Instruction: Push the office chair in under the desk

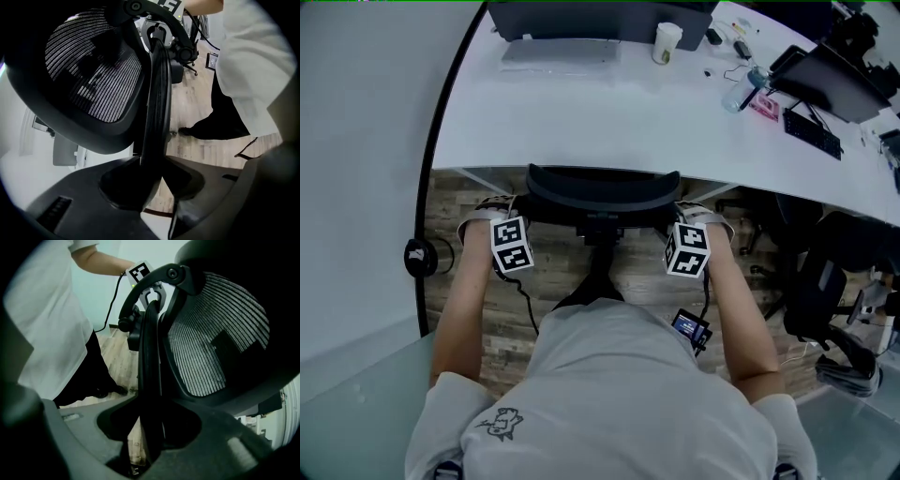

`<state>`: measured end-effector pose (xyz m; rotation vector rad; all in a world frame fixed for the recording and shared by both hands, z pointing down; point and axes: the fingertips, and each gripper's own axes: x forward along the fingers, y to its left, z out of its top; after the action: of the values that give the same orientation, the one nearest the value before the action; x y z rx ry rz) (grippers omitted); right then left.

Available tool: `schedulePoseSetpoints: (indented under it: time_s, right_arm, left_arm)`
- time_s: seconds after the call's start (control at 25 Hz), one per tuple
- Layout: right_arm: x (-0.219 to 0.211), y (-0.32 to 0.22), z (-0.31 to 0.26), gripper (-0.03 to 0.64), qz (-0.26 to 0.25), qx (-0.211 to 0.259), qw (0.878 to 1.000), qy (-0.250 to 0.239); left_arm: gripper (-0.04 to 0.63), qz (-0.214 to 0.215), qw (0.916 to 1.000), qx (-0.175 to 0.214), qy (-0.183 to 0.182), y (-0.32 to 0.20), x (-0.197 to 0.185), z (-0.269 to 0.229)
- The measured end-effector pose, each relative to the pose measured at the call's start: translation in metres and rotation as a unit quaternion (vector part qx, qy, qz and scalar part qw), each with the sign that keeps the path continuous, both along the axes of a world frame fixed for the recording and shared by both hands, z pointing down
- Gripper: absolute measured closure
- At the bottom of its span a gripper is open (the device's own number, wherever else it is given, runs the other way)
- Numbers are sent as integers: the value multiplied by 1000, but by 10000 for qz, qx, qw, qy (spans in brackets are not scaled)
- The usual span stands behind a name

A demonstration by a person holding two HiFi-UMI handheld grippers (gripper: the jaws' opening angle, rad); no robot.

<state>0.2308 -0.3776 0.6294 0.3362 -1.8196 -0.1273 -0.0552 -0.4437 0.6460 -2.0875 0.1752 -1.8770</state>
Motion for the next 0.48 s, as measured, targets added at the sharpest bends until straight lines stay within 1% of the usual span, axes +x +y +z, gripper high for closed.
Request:
schedulePoseSetpoints:
  time_s: [0.28, 0.48]
  right_arm:
    - [28, -43, 1, 485, 105, -25, 9999, 35]
    - [34, -63, 2, 485, 150, 1, 9999, 36]
  left_arm:
    - [454, 184, 9998, 38, 61, -48, 29, -1]
    - [454, 268, 9996, 62, 87, -72, 37, 1]
